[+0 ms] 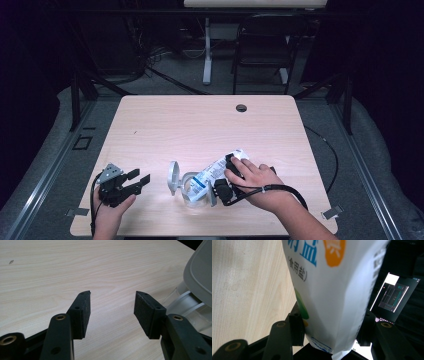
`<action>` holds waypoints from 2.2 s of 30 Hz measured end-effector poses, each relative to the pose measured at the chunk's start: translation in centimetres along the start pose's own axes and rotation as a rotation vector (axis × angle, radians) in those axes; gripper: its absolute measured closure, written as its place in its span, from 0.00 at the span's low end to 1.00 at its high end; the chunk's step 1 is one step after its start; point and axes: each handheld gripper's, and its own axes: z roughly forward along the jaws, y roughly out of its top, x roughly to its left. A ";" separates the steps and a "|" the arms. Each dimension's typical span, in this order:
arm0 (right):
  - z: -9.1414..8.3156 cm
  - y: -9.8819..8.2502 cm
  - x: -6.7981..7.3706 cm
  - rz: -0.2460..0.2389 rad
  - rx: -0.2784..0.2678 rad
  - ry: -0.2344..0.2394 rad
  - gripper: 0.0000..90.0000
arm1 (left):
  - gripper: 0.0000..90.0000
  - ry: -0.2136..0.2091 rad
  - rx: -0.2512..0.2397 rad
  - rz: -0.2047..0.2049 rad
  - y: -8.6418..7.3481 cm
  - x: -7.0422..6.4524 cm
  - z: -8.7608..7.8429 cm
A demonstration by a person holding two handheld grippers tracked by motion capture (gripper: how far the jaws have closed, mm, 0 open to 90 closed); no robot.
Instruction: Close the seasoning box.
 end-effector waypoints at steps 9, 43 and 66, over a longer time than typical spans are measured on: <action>0.1 0.0 0.1 0.007 -0.019 -0.002 0.58 | 0.53 -0.006 0.010 -0.001 0.0 0.1 -0.1; 0.2 -0.1 0.2 0.012 -0.042 -0.008 0.59 | 0.53 -0.004 0.005 -0.002 0.0 0.1 -0.1; -0.1 -0.1 0.0 -0.012 -0.018 -0.016 0.59 | 0.53 -0.003 0.005 -0.001 0.0 0.1 -0.1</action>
